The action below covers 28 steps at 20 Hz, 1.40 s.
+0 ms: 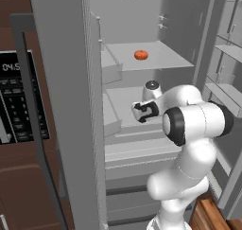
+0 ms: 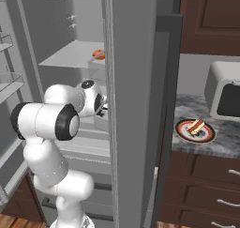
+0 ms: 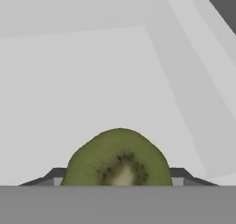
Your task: Place the cold items (squash and kiwi) from the fridge in one tupperware on the dining counter. Place the warm items (kebab skewer and hot dog) in the stove area in another tupperware.
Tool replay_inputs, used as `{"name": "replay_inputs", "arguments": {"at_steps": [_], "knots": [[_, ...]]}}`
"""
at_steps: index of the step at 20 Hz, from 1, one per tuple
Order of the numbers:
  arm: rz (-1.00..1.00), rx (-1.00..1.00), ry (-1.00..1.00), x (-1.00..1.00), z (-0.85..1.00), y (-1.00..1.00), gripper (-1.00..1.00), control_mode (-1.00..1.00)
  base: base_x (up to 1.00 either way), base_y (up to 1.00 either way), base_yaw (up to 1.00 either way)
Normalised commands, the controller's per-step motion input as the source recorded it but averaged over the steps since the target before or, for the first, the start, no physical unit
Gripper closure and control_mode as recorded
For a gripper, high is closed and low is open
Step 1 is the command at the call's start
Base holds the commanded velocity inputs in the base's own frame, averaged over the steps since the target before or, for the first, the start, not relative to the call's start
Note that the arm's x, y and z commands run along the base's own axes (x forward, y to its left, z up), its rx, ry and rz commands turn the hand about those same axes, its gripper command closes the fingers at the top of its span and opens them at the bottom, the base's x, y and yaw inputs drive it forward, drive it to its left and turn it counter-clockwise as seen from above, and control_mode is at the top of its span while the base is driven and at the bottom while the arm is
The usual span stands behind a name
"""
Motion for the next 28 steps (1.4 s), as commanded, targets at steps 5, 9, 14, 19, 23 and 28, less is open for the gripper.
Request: {"name": "replay_inputs", "arguments": {"at_steps": [5, 9, 14, 19, 23, 28], "knots": [[0.01, -0.03, -0.02, -0.91, 0.69, 0.03, 1.0, -1.0, 0.0, 0.0, 0.0], [0.0, 0.0, 0.0, -0.88, 0.94, 0.05, 1.0, -1.0, 0.0, 0.0, 0.0], [0.0, 0.0, 0.0, -0.95, 0.78, 0.1, 1.0, -1.0, 0.0, 0.0, 0.0], [0.0, 0.0, 0.0, -1.0, 0.72, 0.08, 1.0, -1.0, 0.0, 0.0, 0.0], [0.0, 0.0, 0.0, -1.0, 0.88, 0.0, 1.0, -1.0, 0.0, 0.0, 0.0], [0.0, 0.0, 0.0, -1.0, 0.81, 0.0, 1.0, -1.0, 0.0, 0.0, 0.0]]}}
